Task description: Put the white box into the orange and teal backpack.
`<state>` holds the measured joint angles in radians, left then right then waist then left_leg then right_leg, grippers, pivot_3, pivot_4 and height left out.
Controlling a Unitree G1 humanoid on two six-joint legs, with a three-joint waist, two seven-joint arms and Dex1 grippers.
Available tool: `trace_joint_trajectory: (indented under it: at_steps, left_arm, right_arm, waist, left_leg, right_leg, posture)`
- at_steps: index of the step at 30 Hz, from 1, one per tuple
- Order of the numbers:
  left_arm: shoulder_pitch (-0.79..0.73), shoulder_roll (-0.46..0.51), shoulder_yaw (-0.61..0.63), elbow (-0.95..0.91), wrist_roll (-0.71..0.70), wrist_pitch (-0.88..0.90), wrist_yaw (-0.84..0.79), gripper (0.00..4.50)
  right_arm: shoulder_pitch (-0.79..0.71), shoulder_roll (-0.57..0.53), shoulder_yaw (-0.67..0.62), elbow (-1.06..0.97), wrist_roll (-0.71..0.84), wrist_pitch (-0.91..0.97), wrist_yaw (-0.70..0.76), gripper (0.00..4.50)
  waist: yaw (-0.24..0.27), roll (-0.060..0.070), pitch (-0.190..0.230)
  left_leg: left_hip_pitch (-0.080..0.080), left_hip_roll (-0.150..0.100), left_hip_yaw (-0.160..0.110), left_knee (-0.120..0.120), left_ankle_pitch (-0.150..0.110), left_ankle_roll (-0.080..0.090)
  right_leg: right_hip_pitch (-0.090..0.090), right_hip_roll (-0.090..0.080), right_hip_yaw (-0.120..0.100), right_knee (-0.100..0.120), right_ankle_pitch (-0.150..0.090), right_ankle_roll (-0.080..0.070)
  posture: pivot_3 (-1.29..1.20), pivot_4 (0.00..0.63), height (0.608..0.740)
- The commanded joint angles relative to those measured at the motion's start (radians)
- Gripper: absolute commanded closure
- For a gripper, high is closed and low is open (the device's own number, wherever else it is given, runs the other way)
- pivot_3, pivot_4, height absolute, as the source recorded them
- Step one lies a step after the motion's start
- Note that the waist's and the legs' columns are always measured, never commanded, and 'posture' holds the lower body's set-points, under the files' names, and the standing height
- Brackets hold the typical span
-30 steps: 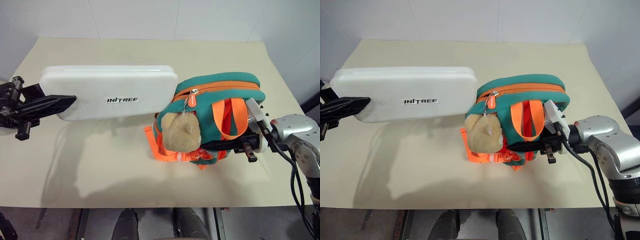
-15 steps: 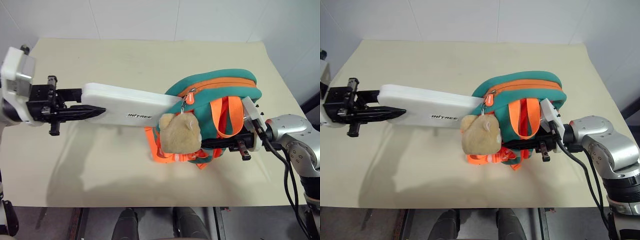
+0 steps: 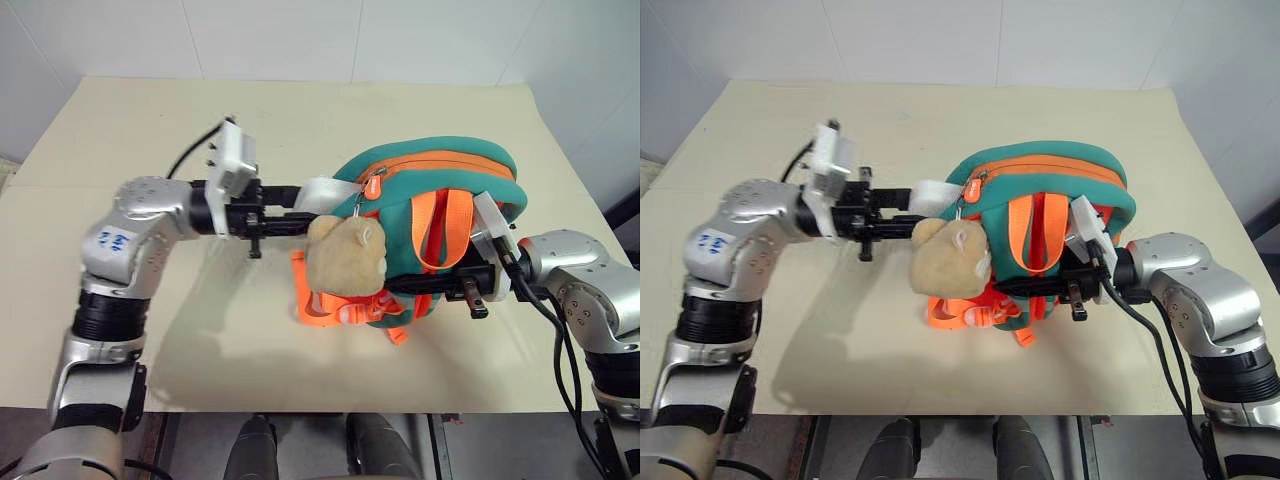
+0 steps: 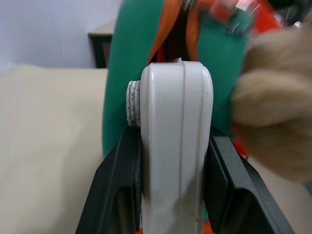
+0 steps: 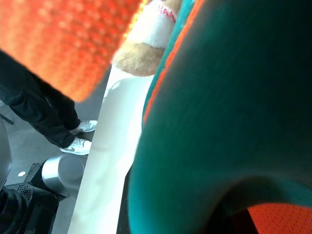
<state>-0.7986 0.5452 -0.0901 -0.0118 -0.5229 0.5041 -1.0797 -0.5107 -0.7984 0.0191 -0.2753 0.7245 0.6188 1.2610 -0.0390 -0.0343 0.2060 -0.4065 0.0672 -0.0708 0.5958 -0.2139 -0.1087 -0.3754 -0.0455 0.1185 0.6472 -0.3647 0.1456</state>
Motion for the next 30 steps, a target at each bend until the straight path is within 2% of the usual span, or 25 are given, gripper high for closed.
trace_joint_trajectory:
  at_steps: [1,6,8,9,11,17,22,26,30]
  left_arm:
    - [-0.051,-0.061,-0.053,0.042,0.054,-0.059,-0.003,3.25]
    - [-0.111,-0.133,-0.103,0.157,0.157,-0.129,0.016,3.25]
    - [-0.116,-0.123,-0.116,0.147,0.167,-0.102,-0.005,2.52]
    - [-0.115,-0.117,-0.111,0.126,0.154,-0.082,-0.016,2.34]
    - [-0.115,-0.093,-0.083,0.07,0.125,-0.044,-0.027,1.7]
    - [-0.1,0.041,0.043,-0.089,-0.001,0.098,-0.062,0.05]
    - [-0.05,0.172,0.17,-0.169,-0.107,0.195,-0.09,0.01]
    - [-0.009,0.238,0.267,-0.176,-0.158,0.23,-0.061,0.01]
    - [0.121,0.302,0.436,-0.267,-0.325,0.365,-0.034,0.01]
  right_arm:
    - [-0.001,0.007,0.003,-0.035,-0.001,0.006,-0.013,4.5]
    - [0.005,0.014,-0.002,-0.044,0.004,0.007,-0.028,4.5]
    - [0.01,0.015,-0.004,-0.051,0.005,0.008,-0.034,4.5]
    - [0.013,0.016,-0.006,-0.055,0.006,0.008,-0.039,4.5]
    - [0.016,0.017,-0.009,-0.06,0.009,0.009,-0.045,4.5]
    - [0.029,0.023,-0.009,-0.07,0.01,0.007,-0.058,4.5]
    - [0.025,0.034,0.001,-0.064,0.007,0.004,-0.056,4.5]
    - [0.018,0.042,0.008,-0.055,-0.001,0.0,-0.055,4.5]
    - [0.005,0.048,0.015,-0.032,-0.011,-0.003,-0.052,4.5]
  waist:
    - [0.005,0.0,0.0]
    - [0.012,0.0,0.0]
    - [0.008,0.0,0.0]
    - [0.007,0.0,0.0]
    - [0.006,0.001,0.0]
    - [0.004,0.002,0.001]
    - [0.005,0.003,0.002]
    - [0.007,0.003,0.002]
    - [-0.004,0.003,0.002]
  left_leg:
    - [0.0,0.0,0.0,0.001,0.0,0.0]
    - [0.0,0.0,0.0,0.002,0.0,0.0]
    - [0.0,0.0,0.0,0.002,0.0,0.0]
    - [0.0,0.0,0.0,0.002,0.0,0.0]
    - [0.0,0.0,0.0,0.001,0.0,0.0]
    - [0.0,0.0,0.0,0.0,0.0,0.0]
    - [0.0,0.0,0.0,0.0,0.0,0.0]
    - [0.0,0.0,0.0,0.0,0.0,0.0]
    - [0.0,0.0,0.0,0.0,0.0,0.0]
  right_leg:
    - [0.0,0.0,0.0,0.0,0.0,0.0]
    - [0.001,0.0,0.0,0.0,0.001,0.001]
    - [0.001,0.0,0.001,0.0,0.001,0.001]
    - [0.001,0.0,0.001,0.0,0.001,0.001]
    - [0.001,0.0,0.001,0.0,0.001,0.001]
    - [0.0,0.001,0.001,0.0,0.001,0.001]
    - [0.0,0.0,0.001,0.0,0.001,0.001]
    - [0.0,0.0,0.001,0.0,0.001,0.001]
    - [0.0,0.0,0.001,0.0,0.001,0.001]
  posture:
    - [0.0,0.15,0.74]
    - [0.0,0.15,0.74]
    - [0.0,0.15,0.74]
    - [0.0,0.15,0.74]
    - [0.0,0.15,0.74]
    - [0.0,0.15,0.74]
    - [0.0,0.15,0.74]
    - [0.0,0.15,0.74]
    - [0.0,0.15,0.74]
